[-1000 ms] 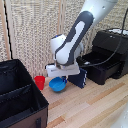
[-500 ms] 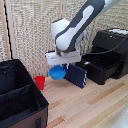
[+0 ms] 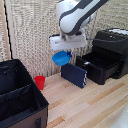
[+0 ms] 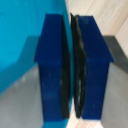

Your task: Gently grip the air fryer handle with your gripper and kindly pull it open by sliding your gripper away from the base. Gradually bring your gripper in line with the blue bowl and gently capture it, without tightening your grip too much. Securely place the blue bowl inside the opened air fryer with a steady position. Liberate your robot's gripper, and withdraw your gripper from the proximity of the air fryer.

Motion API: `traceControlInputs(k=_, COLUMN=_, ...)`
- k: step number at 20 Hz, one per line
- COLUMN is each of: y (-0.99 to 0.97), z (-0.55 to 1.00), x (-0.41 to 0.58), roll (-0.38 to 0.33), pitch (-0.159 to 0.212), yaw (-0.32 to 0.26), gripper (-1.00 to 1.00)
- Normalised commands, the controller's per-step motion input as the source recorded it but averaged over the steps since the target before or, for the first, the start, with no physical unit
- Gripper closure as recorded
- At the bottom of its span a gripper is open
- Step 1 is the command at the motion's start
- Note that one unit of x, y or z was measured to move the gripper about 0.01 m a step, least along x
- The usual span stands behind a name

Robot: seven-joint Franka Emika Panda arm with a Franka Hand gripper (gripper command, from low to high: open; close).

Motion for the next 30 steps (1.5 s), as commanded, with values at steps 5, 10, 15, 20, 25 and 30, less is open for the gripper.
traceControlInputs(k=5, y=-0.41, z=0.48, x=0.259, roll=0.019, pitch=-0.024, yaw=-0.195, gripper=1.0)
traceControlInputs(k=10, y=-0.5, z=0.35, x=0.282, roll=0.033, pitch=-0.056, yaw=-0.171, gripper=1.0)
traceControlInputs(k=15, y=-0.57, z=0.24, x=0.032, roll=0.013, pitch=0.032, yaw=-0.206, gripper=1.0)
traceControlInputs(k=20, y=-0.35, z=0.08, x=-0.038, roll=0.0, pitch=0.042, yaw=-0.306, gripper=1.0)
traceControlInputs(k=25, y=-0.44, z=0.0, x=0.056, roll=0.0, pitch=0.0, yaw=-0.277, gripper=1.0)
traceControlInputs(k=30, y=-0.61, z=0.0, x=0.113, roll=0.0, pitch=0.0, yaw=-0.211, gripper=1.0)
